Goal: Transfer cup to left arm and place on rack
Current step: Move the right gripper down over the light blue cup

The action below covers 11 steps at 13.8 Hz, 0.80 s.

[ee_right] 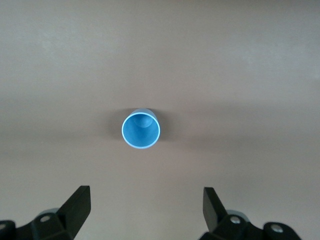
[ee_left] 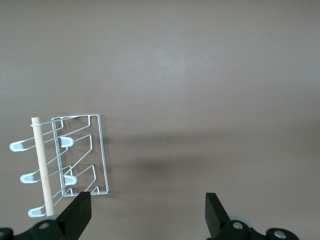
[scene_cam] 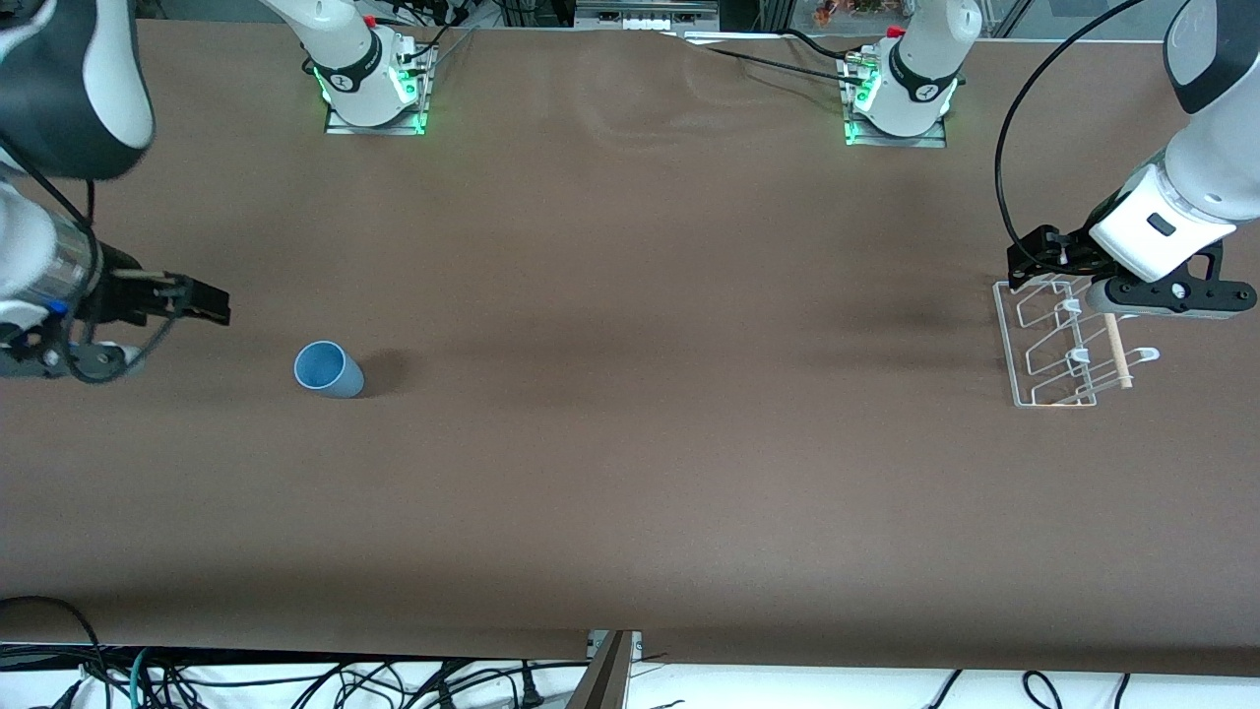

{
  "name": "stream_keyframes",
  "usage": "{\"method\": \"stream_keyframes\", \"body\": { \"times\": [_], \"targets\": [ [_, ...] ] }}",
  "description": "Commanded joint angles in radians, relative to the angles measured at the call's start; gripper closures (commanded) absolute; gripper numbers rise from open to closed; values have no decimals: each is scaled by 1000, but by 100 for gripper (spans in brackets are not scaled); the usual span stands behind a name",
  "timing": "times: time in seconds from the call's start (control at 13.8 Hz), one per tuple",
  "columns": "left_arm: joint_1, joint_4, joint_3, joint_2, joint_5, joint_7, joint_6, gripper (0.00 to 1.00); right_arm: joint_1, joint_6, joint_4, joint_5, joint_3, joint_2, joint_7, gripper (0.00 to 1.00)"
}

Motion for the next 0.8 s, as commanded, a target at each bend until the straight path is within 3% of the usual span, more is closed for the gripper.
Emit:
{"method": "stream_keyframes", "body": {
  "times": [0.0,0.43,0.72],
  "targets": [
    [6,-15,-4,-22,-23,1,-9,0,-14,25,6,-9,10,86,-7,1],
    [6,-15,-4,-23,-23,1,-9,0,-18,151,-23,-4,10,217,-8,1],
    [6,-15,-5,-23,-23,1,-11,0,-30,284,-140,-1,10,239,-14,1]
  ]
}}
